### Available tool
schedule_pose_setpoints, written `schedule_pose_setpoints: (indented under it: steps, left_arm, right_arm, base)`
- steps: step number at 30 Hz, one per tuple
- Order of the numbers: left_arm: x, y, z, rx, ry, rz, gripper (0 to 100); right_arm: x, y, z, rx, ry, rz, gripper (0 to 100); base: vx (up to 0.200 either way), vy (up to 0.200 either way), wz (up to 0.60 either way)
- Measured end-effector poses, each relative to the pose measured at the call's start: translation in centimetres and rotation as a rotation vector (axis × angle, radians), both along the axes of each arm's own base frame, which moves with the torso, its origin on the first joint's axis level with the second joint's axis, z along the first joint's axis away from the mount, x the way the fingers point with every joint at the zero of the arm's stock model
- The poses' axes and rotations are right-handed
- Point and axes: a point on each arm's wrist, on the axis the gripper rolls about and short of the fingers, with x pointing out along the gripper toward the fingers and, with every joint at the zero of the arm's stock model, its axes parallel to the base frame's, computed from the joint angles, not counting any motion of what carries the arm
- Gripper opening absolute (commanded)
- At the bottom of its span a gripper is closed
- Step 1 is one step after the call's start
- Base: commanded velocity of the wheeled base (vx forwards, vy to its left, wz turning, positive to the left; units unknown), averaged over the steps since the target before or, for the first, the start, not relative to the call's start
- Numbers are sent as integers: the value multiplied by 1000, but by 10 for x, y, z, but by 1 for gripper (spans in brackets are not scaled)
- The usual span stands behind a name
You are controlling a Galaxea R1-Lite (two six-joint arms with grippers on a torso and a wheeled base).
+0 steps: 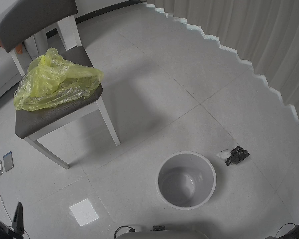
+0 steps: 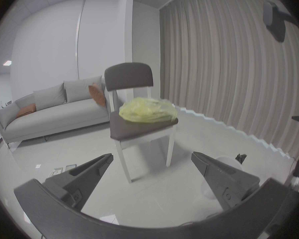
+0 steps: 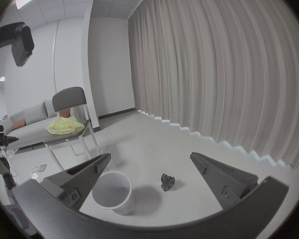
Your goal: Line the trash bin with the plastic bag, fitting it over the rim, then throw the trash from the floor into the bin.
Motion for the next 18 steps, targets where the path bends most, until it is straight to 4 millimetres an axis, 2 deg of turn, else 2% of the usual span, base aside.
schedule_pose_setpoints:
  steps: [5, 7, 8, 11, 12, 13, 15, 16, 18]
  left_arm:
    - [-11, 1, 51, -15, -43, 31, 100]
    - [-15, 1, 79, -23, -44, 49, 100]
    - [-15, 1, 82, -24, -43, 51, 100]
    - [-16, 1, 118, -31, -20, 86, 100]
    - [-15, 1, 122, -32, -15, 92, 100]
    - [-12, 1, 138, -33, 4, 113, 100]
    - [-8, 1, 153, -33, 23, 134, 100]
    - [-1, 1, 170, -32, 50, 161, 100]
    - [11, 2, 189, -28, 85, 191, 100]
  right_arm:
    - [-3, 0, 32, 0, 6, 12, 100]
    - [-1, 0, 49, 14, 23, 21, 100]
    - [-1, 0, 51, 16, 26, 21, 100]
    - [4, 0, 73, 36, 56, 31, 100]
    - [4, 0, 77, 38, 60, 32, 100]
    - [8, 0, 88, 45, 74, 37, 100]
    - [12, 0, 98, 51, 88, 41, 100]
    - [17, 0, 109, 57, 109, 47, 100]
    - [25, 0, 122, 60, 138, 53, 100]
  base:
    - [0, 0, 0]
    - [0, 0, 0]
    - [0, 0, 0]
    - [0, 0, 0]
    - [0, 0, 0]
    - [0, 0, 0]
    - [0, 0, 0]
    - [0, 0, 0]
    - [0, 0, 0]
